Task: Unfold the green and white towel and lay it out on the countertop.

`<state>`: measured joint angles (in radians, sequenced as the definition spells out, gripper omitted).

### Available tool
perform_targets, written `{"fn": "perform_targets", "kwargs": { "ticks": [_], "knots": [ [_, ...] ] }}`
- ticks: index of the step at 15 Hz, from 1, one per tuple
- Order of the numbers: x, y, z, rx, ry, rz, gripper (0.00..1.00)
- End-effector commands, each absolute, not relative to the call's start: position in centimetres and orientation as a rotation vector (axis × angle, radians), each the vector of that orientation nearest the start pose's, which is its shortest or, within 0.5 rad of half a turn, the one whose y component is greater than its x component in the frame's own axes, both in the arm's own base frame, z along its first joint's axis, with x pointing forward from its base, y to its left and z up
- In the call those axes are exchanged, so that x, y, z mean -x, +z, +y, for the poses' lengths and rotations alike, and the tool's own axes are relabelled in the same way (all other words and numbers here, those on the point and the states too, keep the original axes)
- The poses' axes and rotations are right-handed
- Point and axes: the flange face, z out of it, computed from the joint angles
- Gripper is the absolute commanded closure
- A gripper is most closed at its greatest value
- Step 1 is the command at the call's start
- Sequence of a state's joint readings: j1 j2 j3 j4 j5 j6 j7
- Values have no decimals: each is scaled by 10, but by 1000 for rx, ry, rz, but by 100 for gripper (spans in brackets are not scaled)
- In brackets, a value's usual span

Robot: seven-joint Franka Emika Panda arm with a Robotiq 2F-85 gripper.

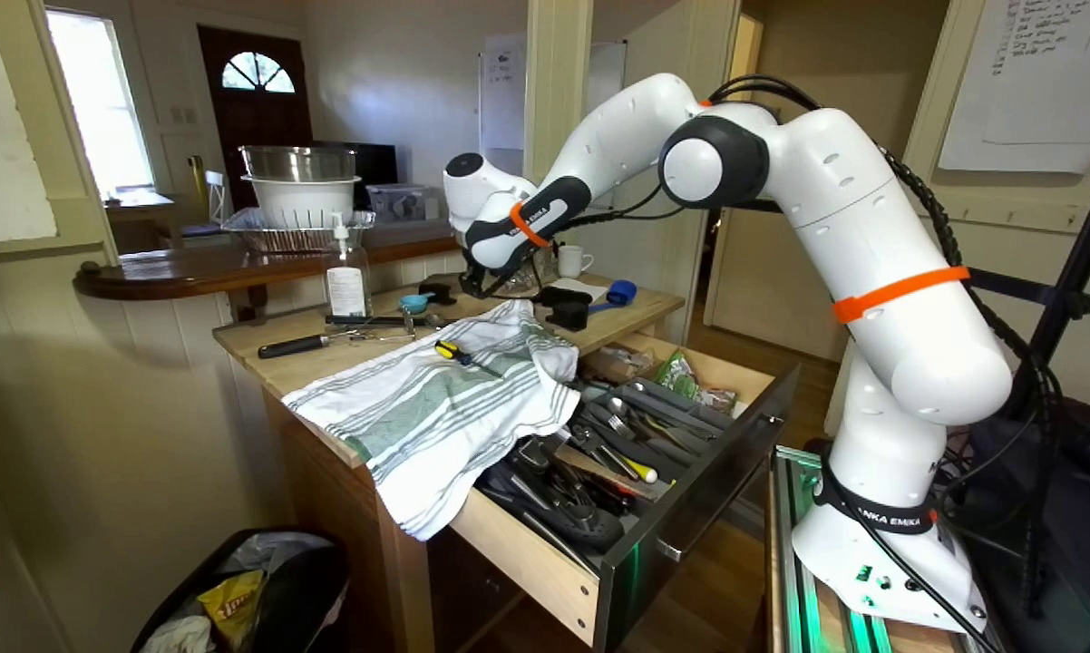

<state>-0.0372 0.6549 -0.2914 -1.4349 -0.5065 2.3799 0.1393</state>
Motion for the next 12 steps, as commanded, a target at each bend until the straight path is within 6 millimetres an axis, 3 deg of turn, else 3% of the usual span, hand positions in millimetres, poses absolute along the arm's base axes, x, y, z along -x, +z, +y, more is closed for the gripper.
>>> {"fn": "perform_targets", "kwargs": {
  "ticks": [1,4,7,12],
  "knots": [
    [-716,386,-156,-2678,194,-104,0],
    [-707,397,-137,-2796,55,-237,0],
    [-694,393,-142,-2892,-50,-372,0],
    [-695,376,-138,-3110,-5,-555,0]
  ]
}}
